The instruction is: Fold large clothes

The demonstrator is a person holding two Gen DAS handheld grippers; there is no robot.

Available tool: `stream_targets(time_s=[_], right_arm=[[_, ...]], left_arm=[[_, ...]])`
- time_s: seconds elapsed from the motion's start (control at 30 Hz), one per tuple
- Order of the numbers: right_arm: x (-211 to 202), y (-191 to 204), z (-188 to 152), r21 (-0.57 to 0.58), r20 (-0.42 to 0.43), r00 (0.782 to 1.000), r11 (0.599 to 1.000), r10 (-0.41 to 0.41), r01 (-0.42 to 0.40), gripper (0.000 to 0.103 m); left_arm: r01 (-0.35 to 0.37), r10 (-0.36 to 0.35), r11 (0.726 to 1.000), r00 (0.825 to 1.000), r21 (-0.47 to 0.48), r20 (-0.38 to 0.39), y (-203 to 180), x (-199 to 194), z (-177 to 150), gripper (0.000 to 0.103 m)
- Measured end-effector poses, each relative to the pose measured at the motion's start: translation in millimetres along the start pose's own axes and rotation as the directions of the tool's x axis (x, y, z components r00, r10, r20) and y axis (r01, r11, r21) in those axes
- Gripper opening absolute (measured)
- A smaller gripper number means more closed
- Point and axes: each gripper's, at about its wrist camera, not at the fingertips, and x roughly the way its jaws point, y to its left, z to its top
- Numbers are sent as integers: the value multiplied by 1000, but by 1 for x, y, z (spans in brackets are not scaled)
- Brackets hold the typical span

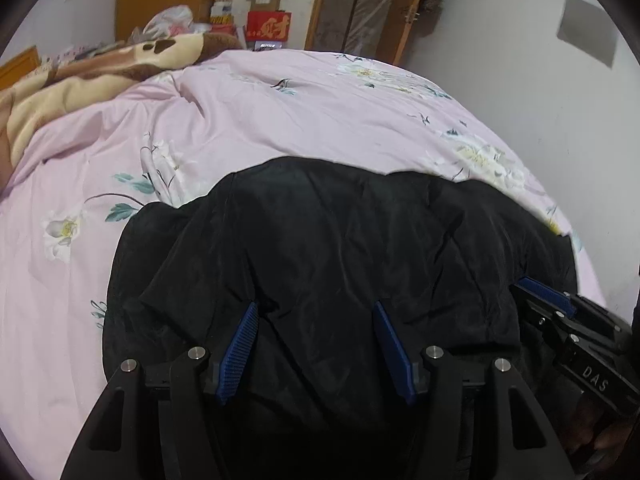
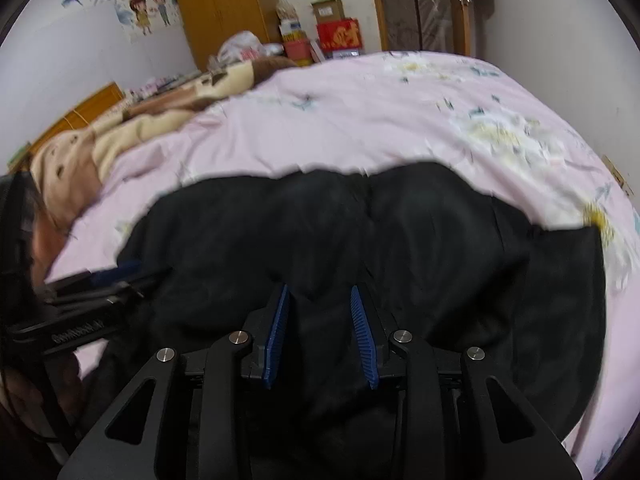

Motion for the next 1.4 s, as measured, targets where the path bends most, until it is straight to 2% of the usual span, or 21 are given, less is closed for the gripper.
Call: stream_targets(time_s=[0.2,0.3,0.53,0.57,0.6,0.67,0.7,0.77,0.83,0.87,0.93,1.03,1.17,1.27,1.4], right_arm=[[16,-3,-27,-30,-23,1000,999,-21,20,33],[18,-2,-30,-38,-18,999,999,-34,33,33],[7,4,-31,-51,-54,995,995,-84,81,33],[-2,5,-28,-35,-33,995,995,-95,94,33],[-14,8,-24,-25,19,995,995,-98,98,35],[-29,14,-17,-38,98,991,995,-86,90,51],[-34,20,-11,-56,129,988,994,-81,89,63],[-33,28,-1,-93,138,987,992,-78,91,65],[-29,35,7,-113,144,986,989,-81,98,65],[-25,38,11,-117,142,987,989,-77,95,65],[-12,40,14,-124,111,993,990,-49,63,65],[19,32,4,-116,22,998,991,-58,60,65],[34,17,-13,-113,-26,999,993,-38,35,65],[41,19,-21,-154,-33,998,987,-55,49,65],[42,19,-21,-151,-39,997,987,-60,54,65]], left_arm=[[8,-8,1000,1000,16,6,5,13,-19,63],[-5,3,999,1000,52,25,3,15,-26,63],[-2,2,1000,1000,17,9,5,-1,-27,63],[2,-2,1000,1000,23,14,3,-7,-25,63],[8,-8,1000,1000,21,26,3,-13,-23,63],[19,-19,1000,998,12,66,3,-29,-17,63],[21,-21,1000,997,3,77,4,-33,-14,63],[24,-22,1000,996,-20,88,7,-41,-3,63],[-10,14,999,994,-33,110,9,-43,5,63],[-45,49,998,993,-40,104,11,-39,9,63],[-66,70,997,994,-51,81,13,-29,9,63],[-106,106,994,994,-31,4,16,-2,3,63],[-61,62,997,998,-49,9,23,12,-11,66],[-66,67,997,998,-36,11,22,19,-15,67],[-79,79,997,997,-18,6,19,19,-15,67]])
